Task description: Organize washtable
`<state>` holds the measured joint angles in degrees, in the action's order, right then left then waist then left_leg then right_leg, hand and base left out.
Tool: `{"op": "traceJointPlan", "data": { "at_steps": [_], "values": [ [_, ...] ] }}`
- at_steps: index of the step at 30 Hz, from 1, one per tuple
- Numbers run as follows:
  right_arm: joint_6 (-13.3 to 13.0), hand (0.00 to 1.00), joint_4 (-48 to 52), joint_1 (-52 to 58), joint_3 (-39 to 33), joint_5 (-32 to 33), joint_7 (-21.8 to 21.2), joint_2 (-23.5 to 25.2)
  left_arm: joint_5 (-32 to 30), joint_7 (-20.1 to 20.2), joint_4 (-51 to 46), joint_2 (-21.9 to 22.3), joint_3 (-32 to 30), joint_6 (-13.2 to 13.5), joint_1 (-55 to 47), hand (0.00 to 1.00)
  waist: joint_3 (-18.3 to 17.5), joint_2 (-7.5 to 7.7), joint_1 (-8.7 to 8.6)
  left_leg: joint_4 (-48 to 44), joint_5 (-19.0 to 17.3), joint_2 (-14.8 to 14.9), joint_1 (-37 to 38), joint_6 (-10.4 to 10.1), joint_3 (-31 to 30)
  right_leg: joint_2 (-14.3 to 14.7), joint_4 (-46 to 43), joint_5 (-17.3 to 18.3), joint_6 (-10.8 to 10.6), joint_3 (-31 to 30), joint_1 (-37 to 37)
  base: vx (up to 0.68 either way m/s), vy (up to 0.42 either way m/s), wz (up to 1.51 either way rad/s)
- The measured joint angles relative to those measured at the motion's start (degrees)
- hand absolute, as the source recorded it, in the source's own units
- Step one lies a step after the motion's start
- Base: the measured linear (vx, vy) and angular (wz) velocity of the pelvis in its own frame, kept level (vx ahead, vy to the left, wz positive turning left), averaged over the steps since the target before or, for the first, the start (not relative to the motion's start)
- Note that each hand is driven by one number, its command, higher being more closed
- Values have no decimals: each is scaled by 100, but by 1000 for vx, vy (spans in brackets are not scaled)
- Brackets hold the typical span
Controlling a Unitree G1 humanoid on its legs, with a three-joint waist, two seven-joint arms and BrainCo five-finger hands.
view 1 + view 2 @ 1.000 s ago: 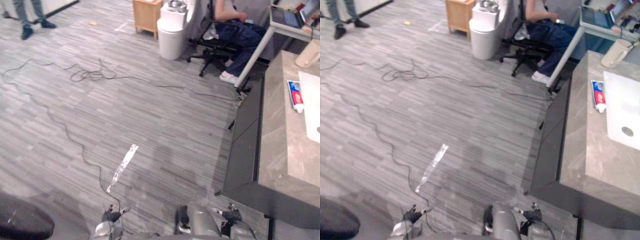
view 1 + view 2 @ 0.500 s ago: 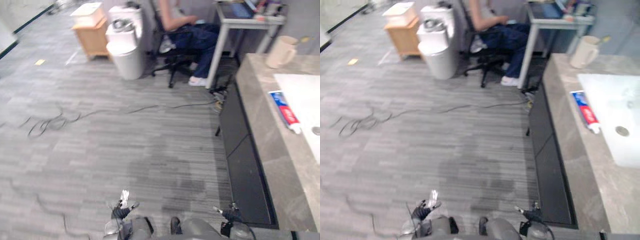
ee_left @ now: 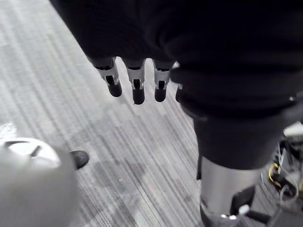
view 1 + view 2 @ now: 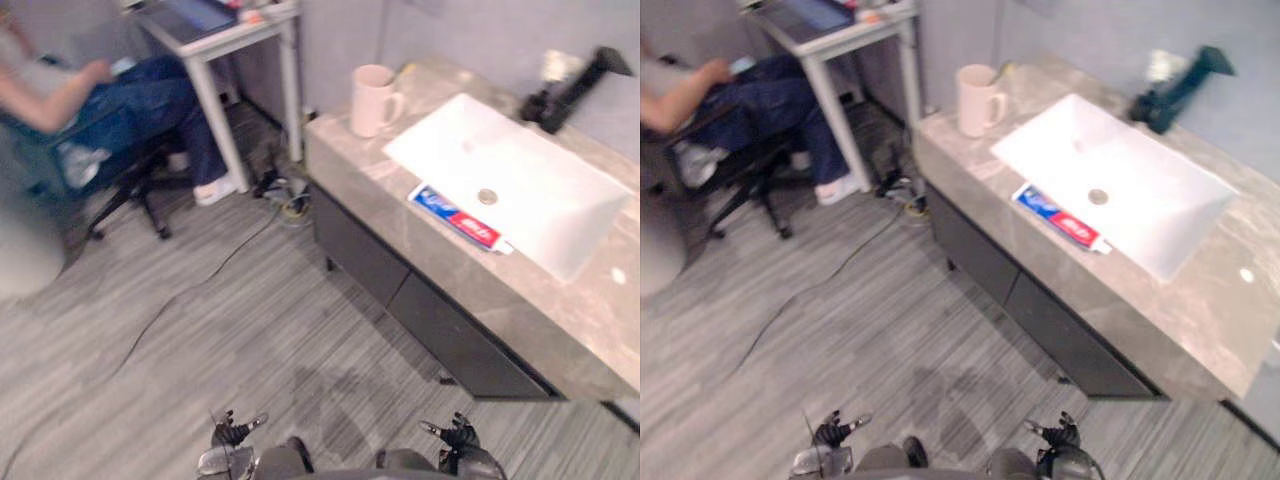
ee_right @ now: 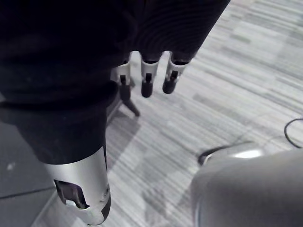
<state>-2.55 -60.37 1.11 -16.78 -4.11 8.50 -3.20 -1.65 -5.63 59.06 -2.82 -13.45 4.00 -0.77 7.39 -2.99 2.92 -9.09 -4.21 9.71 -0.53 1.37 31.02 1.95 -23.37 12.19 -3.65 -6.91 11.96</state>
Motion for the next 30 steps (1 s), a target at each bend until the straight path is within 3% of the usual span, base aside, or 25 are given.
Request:
{"op": "traceJointPlan", "data": {
  "at_steps": [2,3,4,5,6,7,8,12,14,15,17,18,19,21,22,23,26,29,30],
  "values": [
    [-15,0,22,-181,-8,11,6,-124,0,-28,48,-122,37,6,402,0,151,-121,-92,431,-410,-31,312,-203,52,390,25,-24,246,880,804,238,107,-109],
    [-26,0,42,-225,-5,2,11,-128,-1,-58,116,-183,56,6,548,0,240,-88,-138,475,-447,-90,379,-232,139,458,194,-127,380,1074,957,222,88,-58],
    [-33,0,58,-217,-10,0,14,-103,-8,-60,154,-258,45,2,712,0,324,51,-296,482,-447,-273,451,-234,196,543,864,-523,510,1173,1007,271,45,3],
    [-32,0,61,-44,-39,0,20,-117,-12,-48,122,-244,42,28,707,0,299,177,-449,476,-551,-526,633,-387,111,443,1333,-1044,645,1092,890,317,17,39],
    [-30,0,55,113,-61,0,21,-135,-12,-47,125,-184,32,36,694,0,320,206,-490,463,-641,-640,833,-460,14,329,1294,-1350,994,1112,778,353,14,39],
    [30,0,24,234,-195,18,20,-191,-46,-25,104,54,4,32,626,0,361,-90,-492,290,-791,-449,1011,-588,-30,439,853,-1015,968,1206,702,383,5,21],
    [42,0,99,320,-353,36,20,-105,-86,52,91,123,-16,8,562,0,373,-49,-487,-319,-835,-341,970,-651,-32,387,544,-707,1069,1193,613,374,-8,1],
    [45,0,511,419,-282,131,21,51,-141,74,-143,360,23,-35,303,0,372,70,-413,-2954,-1015,426,247,-585,-97,466,557,-288,1092,926,-77,334,-67,-15],
    [19,0,567,350,-245,135,16,56,-133,83,-266,444,58,-38,263,0,373,137,-284,-3261,-1101,585,-106,-483,-110,511,722,-266,1068,635,-330,303,32,-81],
    [24,0,564,292,-243,133,15,78,-134,86,-272,516,59,-63,233,0,351,195,-163,-3044,-1158,618,-391,-388,-149,510,893,-258,1051,229,-632,249,80,-82],
    [38,0,515,258,-250,133,12,95,-138,101,-335,526,81,-71,187,0,305,260,-88,-2662,-1154,542,-617,-395,-369,472,928,-233,999,-31,-726,208,119,-100],
    [44,0,466,244,-253,134,14,90,-137,109,-334,514,193,-72,187,0,279,278,-37,-2226,-1133,378,-770,-431,-730,458,960,-227,937,-293,-792,259,255,-152],
    [52,0,285,110,-263,132,17,62,-138,135,-303,462,291,-50,188,0,279,287,-51,-1394,-1040,82,-961,-576,-1474,368,994,-189,797,-692,-862,213,251,-141],
    [65,0,174,90,-267,129,23,39,-142,147,-231,447,449,-31,197,0,242,246,-41,-482,-787,-102,-1032,-858,-1971,270,1098,-181,537,-1121,-931,219,313,-141],
    [66,0,113,114,-286,128,23,4,-143,159,-177,449,495,-30,193,0,204,197,-57,-297,-302,-102,-1002,-815,-1975,234,1154,-166,417,-1243,-983,265,377,-136],
    [78,0,81,192,-331,129,24,4,-144,171,-35,401,553,-31,223,0,111,177,-79,-221,58,-168,-862,-588,-1850,112,1216,-124,271,-1398,-1050,231,320,-89],
    [106,0,29,317,-479,124,15,155,-273,175,13,178,716,-36,211,0,-52,419,-119,-14,-30,-400,-654,-386,-1419,-246,1557,-385,-259,-1365,-1067,182,317,-68],
    [114,0,-14,288,-509,124,11,222,-308,173,34,19,713,-43,190,0,-100,484,-180,51,-58,-585,-529,-319,-1213,-448,1792,-667,-376,-1345,-1085,63,236,-44],
    [117,0,-22,277,-519,125,11,224,-308,171,47,-20,712,-43,186,0,-104,473,-178,66,-58,-605,-500,-319,-1169,-467,1805,-719,-322,-1345,-1085,12,160,-47]
  ]
}}
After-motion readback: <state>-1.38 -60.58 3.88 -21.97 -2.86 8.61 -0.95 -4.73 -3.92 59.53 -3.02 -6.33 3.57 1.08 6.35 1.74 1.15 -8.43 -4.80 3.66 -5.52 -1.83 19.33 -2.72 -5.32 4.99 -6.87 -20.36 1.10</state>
